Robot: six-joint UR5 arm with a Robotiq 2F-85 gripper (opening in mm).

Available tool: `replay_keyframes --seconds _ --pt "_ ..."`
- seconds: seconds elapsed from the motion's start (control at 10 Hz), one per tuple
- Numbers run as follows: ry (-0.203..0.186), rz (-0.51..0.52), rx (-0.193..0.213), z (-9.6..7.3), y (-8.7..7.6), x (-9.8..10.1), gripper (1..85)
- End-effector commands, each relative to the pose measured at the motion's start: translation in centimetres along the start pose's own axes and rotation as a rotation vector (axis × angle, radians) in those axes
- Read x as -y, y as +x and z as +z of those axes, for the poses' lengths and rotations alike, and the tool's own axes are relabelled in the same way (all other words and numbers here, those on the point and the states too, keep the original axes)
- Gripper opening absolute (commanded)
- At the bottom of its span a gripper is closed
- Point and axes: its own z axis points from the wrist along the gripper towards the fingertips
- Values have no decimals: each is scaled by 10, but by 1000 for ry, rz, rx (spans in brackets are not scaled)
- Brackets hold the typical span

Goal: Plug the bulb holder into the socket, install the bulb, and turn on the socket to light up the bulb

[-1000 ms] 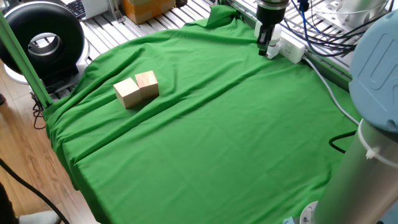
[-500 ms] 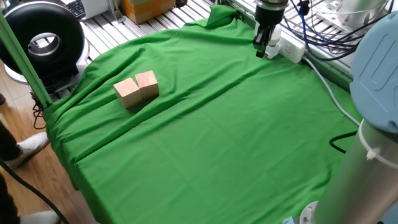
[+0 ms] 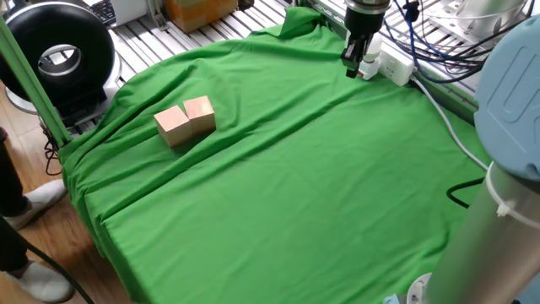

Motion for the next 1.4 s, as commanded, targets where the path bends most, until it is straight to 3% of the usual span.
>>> replay_keyframes --seconds 0.0,0.5,0.9,1.1,1.2,1.3 --pt "-10 5 9 -2 -1 1 10" --pt "9 9 -1 -2 3 5 10" --pt "15 12 18 -2 -2 8 10" --pt "49 18 28 -3 -5 17 10" --pt "77 29 -5 -3 5 25 10" --pt "103 32 -13 -4 9 31 10"
